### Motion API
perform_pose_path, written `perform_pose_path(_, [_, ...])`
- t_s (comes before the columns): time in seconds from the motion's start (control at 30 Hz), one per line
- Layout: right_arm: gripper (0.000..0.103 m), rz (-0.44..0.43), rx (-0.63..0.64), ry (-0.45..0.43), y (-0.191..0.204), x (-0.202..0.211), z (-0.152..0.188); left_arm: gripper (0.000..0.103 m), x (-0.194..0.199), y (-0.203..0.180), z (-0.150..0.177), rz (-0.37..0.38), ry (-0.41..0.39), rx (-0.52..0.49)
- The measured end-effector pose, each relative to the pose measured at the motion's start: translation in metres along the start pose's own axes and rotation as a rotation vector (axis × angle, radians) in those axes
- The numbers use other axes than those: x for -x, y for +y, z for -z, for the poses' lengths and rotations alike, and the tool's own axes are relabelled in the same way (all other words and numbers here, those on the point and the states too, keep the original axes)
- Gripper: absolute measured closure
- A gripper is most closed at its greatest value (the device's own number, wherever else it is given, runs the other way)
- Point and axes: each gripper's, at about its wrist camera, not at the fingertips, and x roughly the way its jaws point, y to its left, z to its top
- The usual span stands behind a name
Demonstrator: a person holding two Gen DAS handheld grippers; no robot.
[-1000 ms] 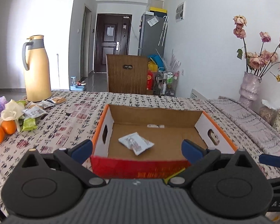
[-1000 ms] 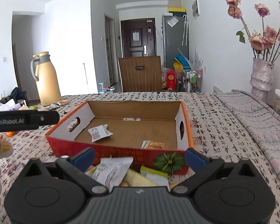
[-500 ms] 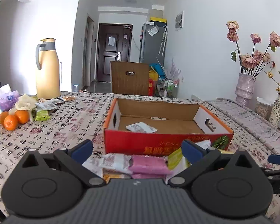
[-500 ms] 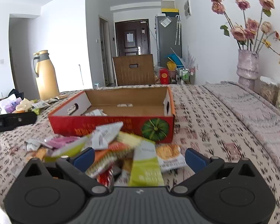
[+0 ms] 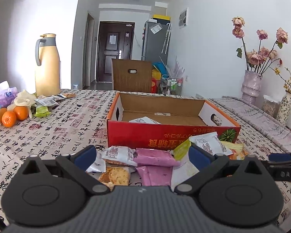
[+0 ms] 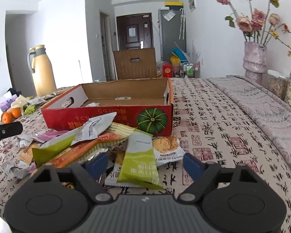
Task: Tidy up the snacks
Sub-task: 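Move both tools back to the pile and grasp the green-and-white bar with the right gripper, then grasp the round cookie packet with the left gripper while the right holds the green bar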
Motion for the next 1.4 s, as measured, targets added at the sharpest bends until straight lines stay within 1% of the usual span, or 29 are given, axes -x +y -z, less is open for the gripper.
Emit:
perform_pose_path(0.1, [0.026, -0.009, 0.002, 0.056, 0.001, -0.015, -0.009, 0.0, -0.001, 0.001, 0.0, 0.0, 0.0, 0.001])
perform_pose_path(0.17, [0.036, -0.006, 0.012, 0.083, 0.002, -0.025, -0.013, 0.0, -0.001, 0.001, 0.0, 0.0, -0.001, -0.001])
perform_pose_path(0.2, [0.038, -0.01, 0.015, 0.099, 0.001, -0.031, -0.016, 0.0, -0.001, 0.001, 0.0, 0.002, -0.003, -0.001])
perform_pose_path(0.27, [0.047, -0.028, 0.013, 0.132, 0.001, -0.041, -0.019, 0.0, 0.0, 0.002, 0.0, 0.004, -0.007, -0.001])
perform_pose_path(0.4, [0.051, -0.042, 0.002, 0.199, 0.001, -0.062, -0.02, 0.0, -0.001, 0.005, 0.0, 0.006, -0.009, 0.007])
perform_pose_path(0.43, [0.052, -0.046, -0.004, 0.202, 0.001, -0.065, -0.02, 0.0, -0.002, 0.005, -0.001, 0.007, -0.01, 0.007])
perform_pose_path(0.5, [0.053, -0.049, -0.01, 0.199, 0.001, -0.066, -0.02, 0.0, -0.002, 0.005, -0.001, 0.01, -0.01, 0.004])
perform_pose_path(0.63, [0.063, -0.053, 0.003, 0.193, 0.002, -0.067, -0.018, 0.0, -0.003, 0.006, 0.0, 0.027, -0.007, 0.012])
perform_pose_path(0.77, [0.066, -0.048, 0.026, 0.183, 0.007, -0.062, -0.017, 0.0, -0.003, 0.006, 0.001, 0.03, -0.001, 0.01])
perform_pose_path(0.9, [0.066, -0.019, 0.023, 0.144, 0.008, -0.052, -0.013, 0.0, -0.002, 0.009, 0.002, 0.025, 0.0, 0.018])
perform_pose_path(1.1, [0.066, 0.042, 0.004, 0.047, 0.007, -0.025, -0.008, 0.0, -0.004, 0.013, 0.003, 0.0, 0.018, 0.031])
perform_pose_path(1.23, [0.066, 0.072, -0.018, -0.016, 0.002, -0.006, -0.005, 0.0, -0.006, 0.017, 0.004, -0.017, 0.046, 0.029])
perform_pose_path(1.4, [0.066, 0.081, -0.06, -0.028, -0.007, 0.004, 0.001, 0.0, -0.018, 0.021, 0.006, -0.066, 0.118, 0.016])
